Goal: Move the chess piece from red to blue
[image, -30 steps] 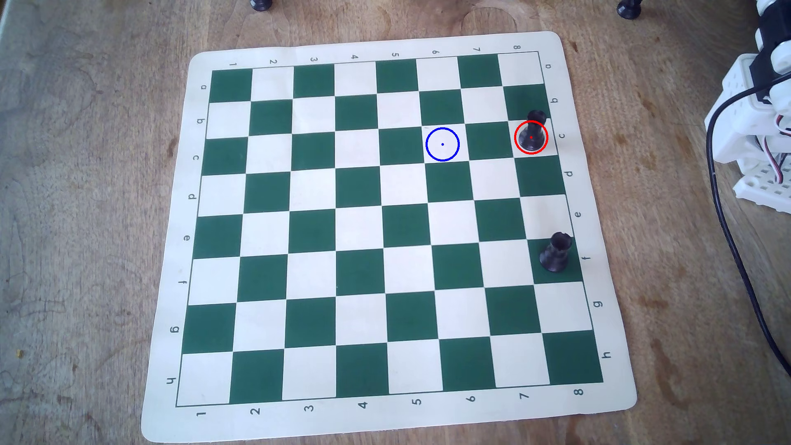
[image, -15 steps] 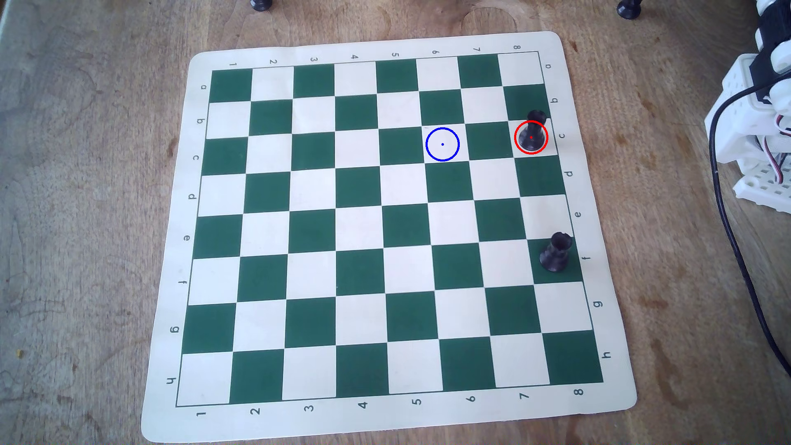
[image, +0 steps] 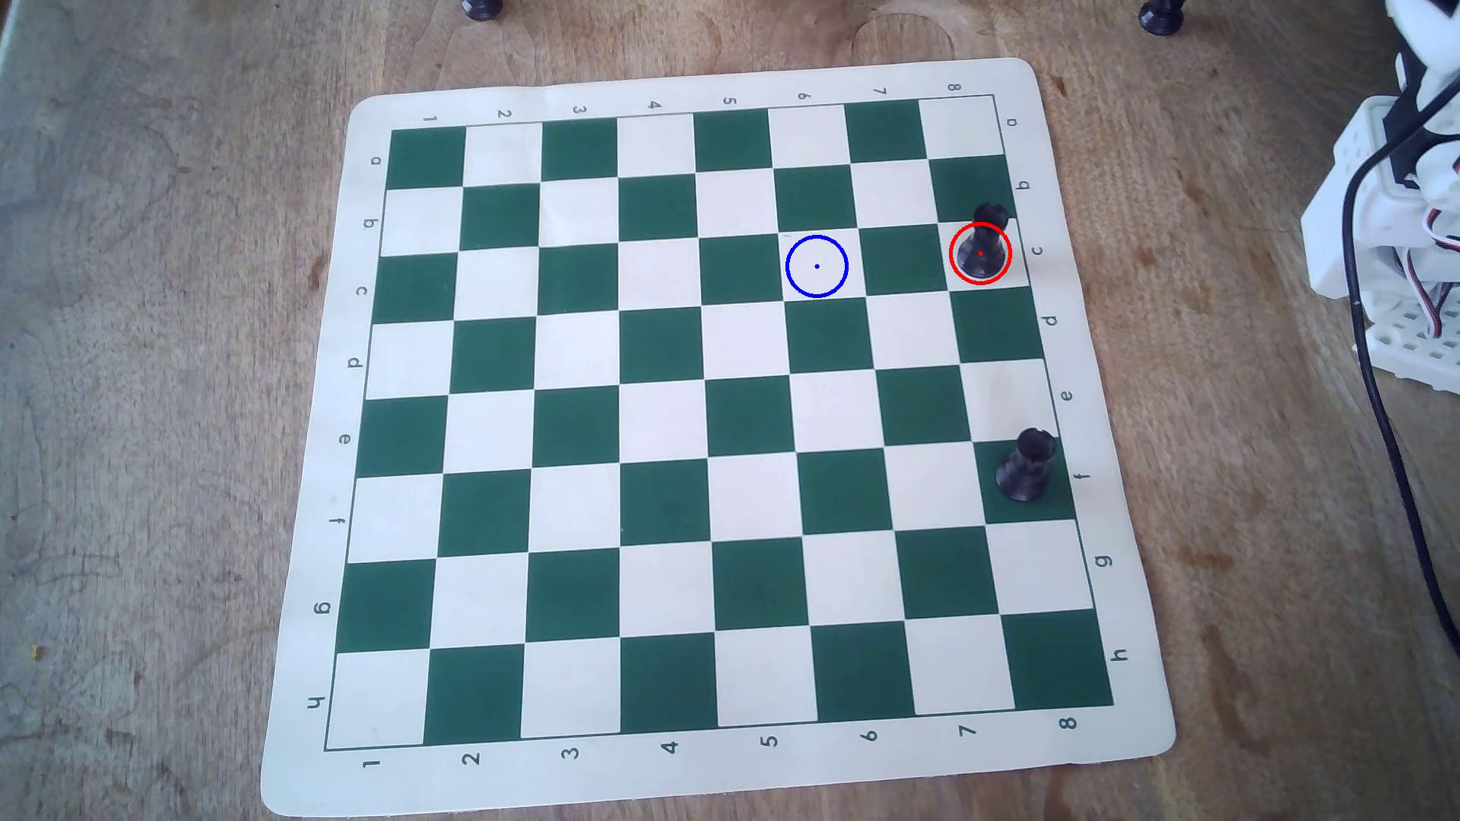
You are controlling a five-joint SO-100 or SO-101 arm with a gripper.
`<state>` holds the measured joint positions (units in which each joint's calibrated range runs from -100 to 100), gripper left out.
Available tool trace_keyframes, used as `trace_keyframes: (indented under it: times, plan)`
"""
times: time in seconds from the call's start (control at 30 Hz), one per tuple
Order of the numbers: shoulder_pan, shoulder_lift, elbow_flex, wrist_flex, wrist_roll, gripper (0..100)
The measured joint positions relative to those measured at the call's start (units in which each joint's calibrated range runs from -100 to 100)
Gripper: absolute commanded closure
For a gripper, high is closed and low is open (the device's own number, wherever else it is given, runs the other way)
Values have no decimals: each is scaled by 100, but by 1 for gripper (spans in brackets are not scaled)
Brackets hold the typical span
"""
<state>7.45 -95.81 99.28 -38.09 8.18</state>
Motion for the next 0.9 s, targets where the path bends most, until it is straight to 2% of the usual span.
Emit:
trace_keyframes:
  times: [0.1,0.13,0.23,0.27,0.4,0.43,0.53,0.57,0.7,0.8,0.9]
  plan:
    - [184,25,-307,765,5,55]
    - [243,34,-759,1657,-5,55]
    - [457,201,-1563,3092,-39,55]
    - [730,595,-2377,4064,-117,54]
    - [1114,1315,-4184,5936,-205,54]
    - [1165,1718,-5034,6948,-220,54]
    - [1202,2279,-5947,8319,-303,55]
    - [1261,2840,-6688,9299,-347,55]
    - [1364,3972,-7745,11219,-386,57]
    - [1438,4323,-7926,11673,-391,59]
    - [1438,4885,-7962,12199,-469,65]
